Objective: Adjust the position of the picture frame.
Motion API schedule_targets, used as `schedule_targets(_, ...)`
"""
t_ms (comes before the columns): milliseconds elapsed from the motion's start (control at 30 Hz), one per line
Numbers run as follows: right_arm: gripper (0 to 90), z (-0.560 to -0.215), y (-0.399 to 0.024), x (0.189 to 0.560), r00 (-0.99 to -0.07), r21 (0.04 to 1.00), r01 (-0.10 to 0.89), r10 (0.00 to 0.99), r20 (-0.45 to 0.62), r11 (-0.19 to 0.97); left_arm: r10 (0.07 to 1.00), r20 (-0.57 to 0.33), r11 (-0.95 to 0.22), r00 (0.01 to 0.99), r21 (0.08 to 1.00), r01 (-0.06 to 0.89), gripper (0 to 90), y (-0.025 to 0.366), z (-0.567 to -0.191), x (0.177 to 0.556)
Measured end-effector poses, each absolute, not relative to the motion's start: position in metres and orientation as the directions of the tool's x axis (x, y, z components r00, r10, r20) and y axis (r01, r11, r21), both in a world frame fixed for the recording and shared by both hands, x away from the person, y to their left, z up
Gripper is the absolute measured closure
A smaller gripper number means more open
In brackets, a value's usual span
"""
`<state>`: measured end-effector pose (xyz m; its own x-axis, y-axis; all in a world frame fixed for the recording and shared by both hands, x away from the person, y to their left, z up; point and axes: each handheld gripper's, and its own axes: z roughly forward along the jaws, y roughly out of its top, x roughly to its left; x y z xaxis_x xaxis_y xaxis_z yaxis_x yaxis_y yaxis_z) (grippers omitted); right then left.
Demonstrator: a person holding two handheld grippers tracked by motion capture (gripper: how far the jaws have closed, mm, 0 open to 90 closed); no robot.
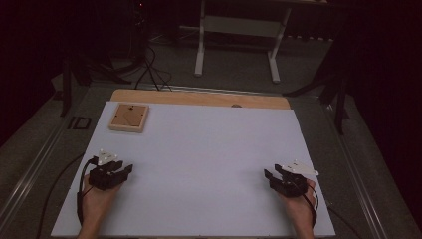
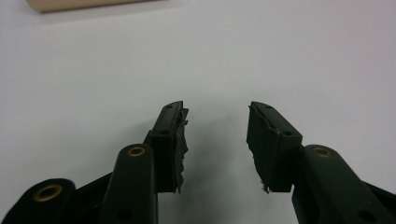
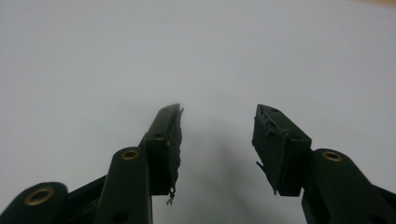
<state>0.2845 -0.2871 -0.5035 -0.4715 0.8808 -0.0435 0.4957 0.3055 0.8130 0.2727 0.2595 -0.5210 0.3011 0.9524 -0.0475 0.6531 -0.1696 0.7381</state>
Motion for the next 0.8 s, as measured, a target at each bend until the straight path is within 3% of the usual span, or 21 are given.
schedule_targets(200,48.6,-0.5,-0.285,0.28,-0.488,0.834,0.464,0.872,-0.04,0.298,0.95,-0.049,-0.155,0.307,0.779,0.607,58.3,0.264,-0.512,0.266)
schedule_targets(300,48.5,-0.503,-0.282,0.282,-0.495,0.822,0.471,0.867,-0.054,0.32,0.947,-0.08,-0.132,0.311,0.785,0.605,60.5,0.266,-0.511,0.266)
schedule_targets(800,47.9,-0.505,-0.283,0.285,-0.503,0.823,0.462,0.862,-0.063,0.33,0.942,-0.067,-0.148,0.33,0.797,0.586,60.6,0.26,-0.508,0.265)
